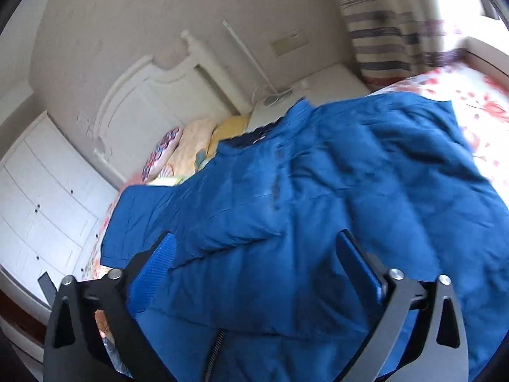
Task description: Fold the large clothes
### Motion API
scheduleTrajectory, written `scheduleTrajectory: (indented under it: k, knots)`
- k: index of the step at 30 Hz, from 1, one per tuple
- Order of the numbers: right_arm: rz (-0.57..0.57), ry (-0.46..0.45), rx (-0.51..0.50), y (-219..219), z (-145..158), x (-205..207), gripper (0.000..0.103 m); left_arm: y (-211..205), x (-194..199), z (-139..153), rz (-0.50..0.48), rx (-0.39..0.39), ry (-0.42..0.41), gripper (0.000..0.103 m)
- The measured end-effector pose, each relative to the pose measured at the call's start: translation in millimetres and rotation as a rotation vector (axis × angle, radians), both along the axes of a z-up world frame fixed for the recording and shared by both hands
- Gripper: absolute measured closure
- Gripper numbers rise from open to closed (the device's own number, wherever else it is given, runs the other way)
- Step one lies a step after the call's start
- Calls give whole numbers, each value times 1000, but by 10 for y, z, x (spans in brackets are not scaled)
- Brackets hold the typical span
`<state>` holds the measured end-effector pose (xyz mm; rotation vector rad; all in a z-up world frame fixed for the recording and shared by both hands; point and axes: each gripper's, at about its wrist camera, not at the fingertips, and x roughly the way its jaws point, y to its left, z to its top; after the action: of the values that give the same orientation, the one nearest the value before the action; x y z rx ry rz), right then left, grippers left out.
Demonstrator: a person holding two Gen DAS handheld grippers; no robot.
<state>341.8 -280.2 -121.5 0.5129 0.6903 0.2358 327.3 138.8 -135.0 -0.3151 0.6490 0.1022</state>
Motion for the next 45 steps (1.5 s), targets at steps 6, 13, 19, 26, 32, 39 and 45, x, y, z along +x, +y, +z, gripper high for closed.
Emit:
scheduleTrajectory:
  k: [6,13,19,26,32,39,45]
  knots:
    - [52,108,-67,268,-169,581,30,-142,62,-15,-51,62,21,11]
    - [64,-174,-113,368,323,25,78,-106,106,-53,-42,45,46,9]
    - [-61,-305,-146,-240,813,-570,79,-95,85,-40,-32,43,34,9]
    - [-19,8,-189,-601,84,-305,74,-82,92,-40,-30,41,37,9]
    - [-242,-112,-291,-597,289,-685,70,-63,102,-57,-21,35,45,8]
    - [-81,-55,-554,-18,201,-305,70,-39,60,-17,2,38,26,8]
    - [-66,45,-623,55,-238,-125,70,-275,1,488,-55,49,-25,6]
